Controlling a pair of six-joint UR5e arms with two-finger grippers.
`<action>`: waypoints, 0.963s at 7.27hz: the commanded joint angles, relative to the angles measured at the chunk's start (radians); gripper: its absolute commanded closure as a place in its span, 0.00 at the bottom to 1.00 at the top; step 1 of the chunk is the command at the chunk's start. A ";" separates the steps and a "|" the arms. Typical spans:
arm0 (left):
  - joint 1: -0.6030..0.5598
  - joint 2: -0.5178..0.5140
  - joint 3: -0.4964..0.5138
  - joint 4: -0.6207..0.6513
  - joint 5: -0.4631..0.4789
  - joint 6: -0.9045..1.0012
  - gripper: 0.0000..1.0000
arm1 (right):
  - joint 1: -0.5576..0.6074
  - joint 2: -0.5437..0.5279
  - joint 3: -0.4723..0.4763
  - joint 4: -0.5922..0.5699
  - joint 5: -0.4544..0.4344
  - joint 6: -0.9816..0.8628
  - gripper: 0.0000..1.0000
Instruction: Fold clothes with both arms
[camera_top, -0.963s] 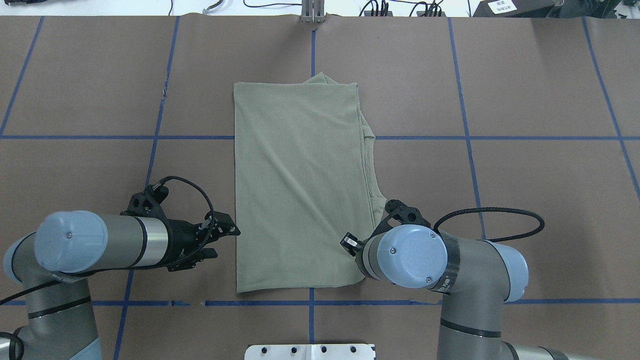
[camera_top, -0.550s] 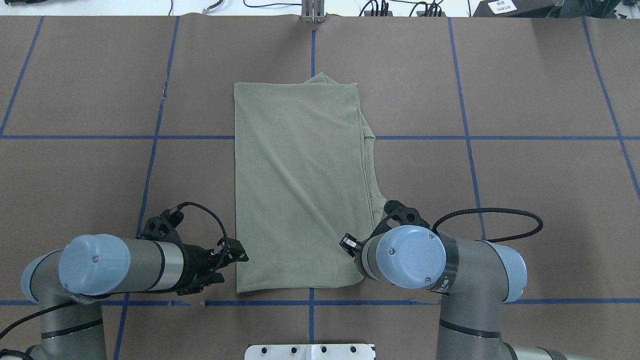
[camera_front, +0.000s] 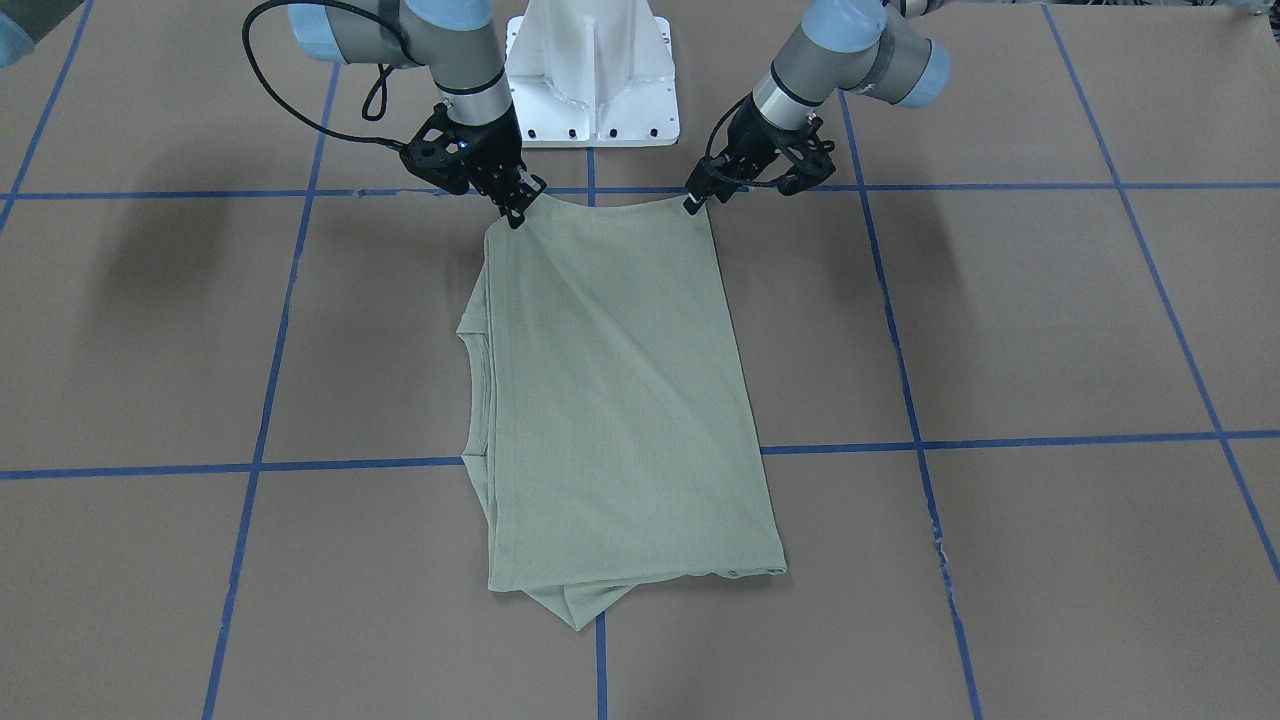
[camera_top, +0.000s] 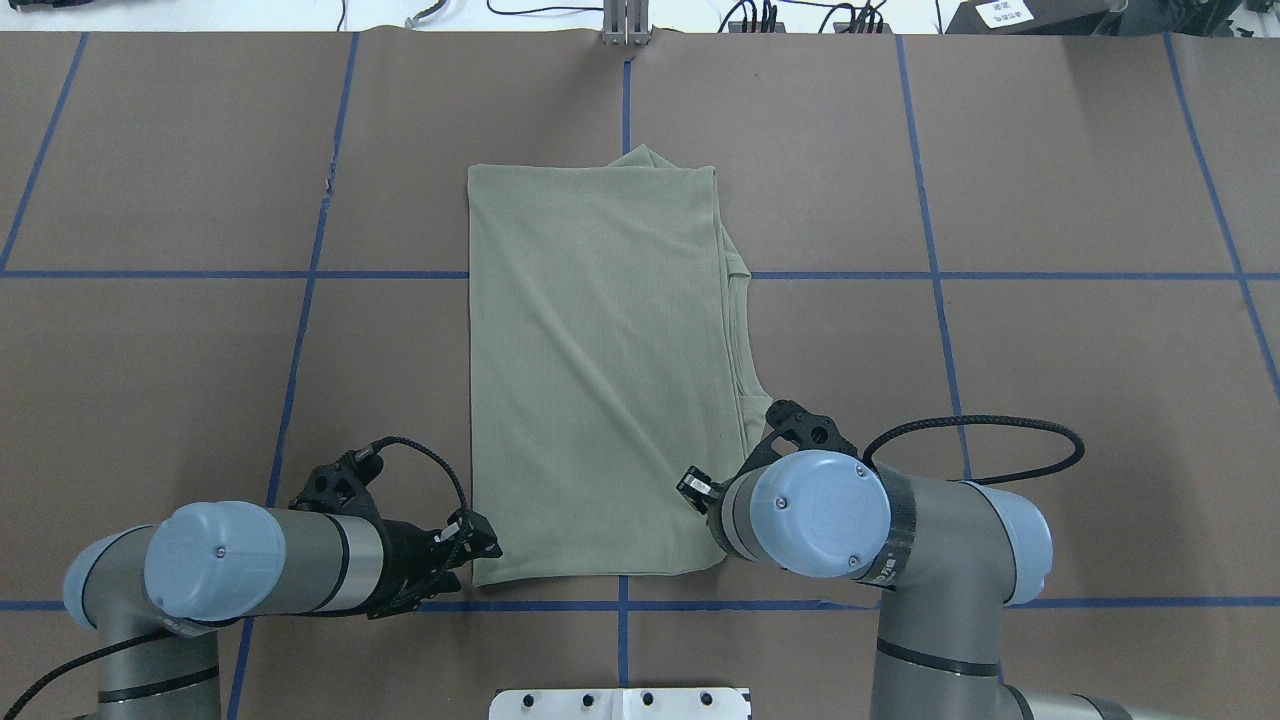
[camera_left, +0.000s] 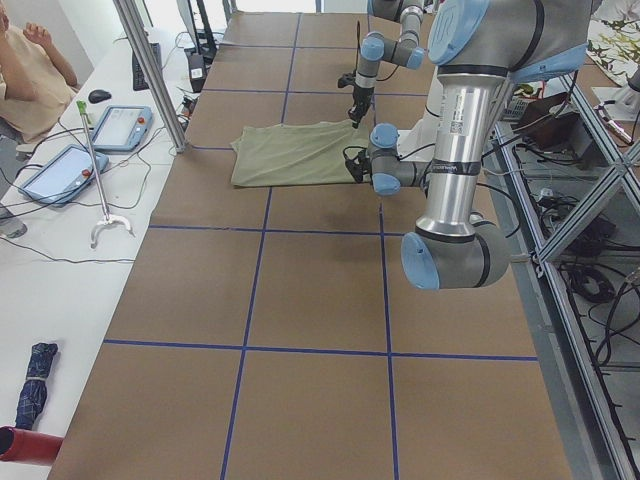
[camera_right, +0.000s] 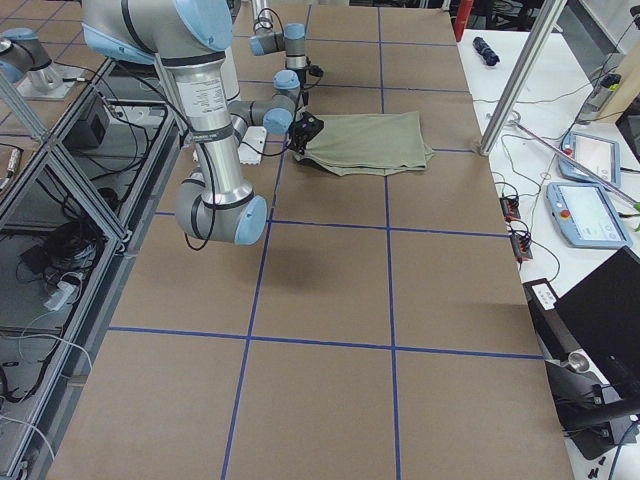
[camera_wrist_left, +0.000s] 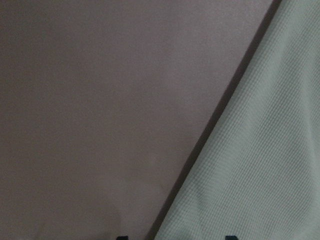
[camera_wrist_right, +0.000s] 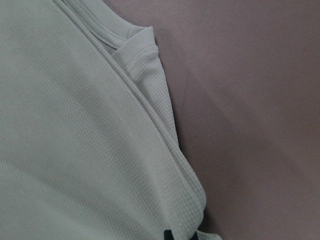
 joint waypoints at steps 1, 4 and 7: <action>0.003 0.001 0.002 0.000 0.001 0.000 0.45 | 0.000 0.000 0.001 0.000 0.000 0.000 1.00; 0.003 -0.001 0.002 0.000 -0.001 0.000 0.52 | 0.000 0.004 0.001 0.000 0.000 0.000 1.00; 0.003 -0.001 0.002 0.000 -0.001 0.000 0.70 | 0.000 0.004 0.007 0.000 0.000 0.000 1.00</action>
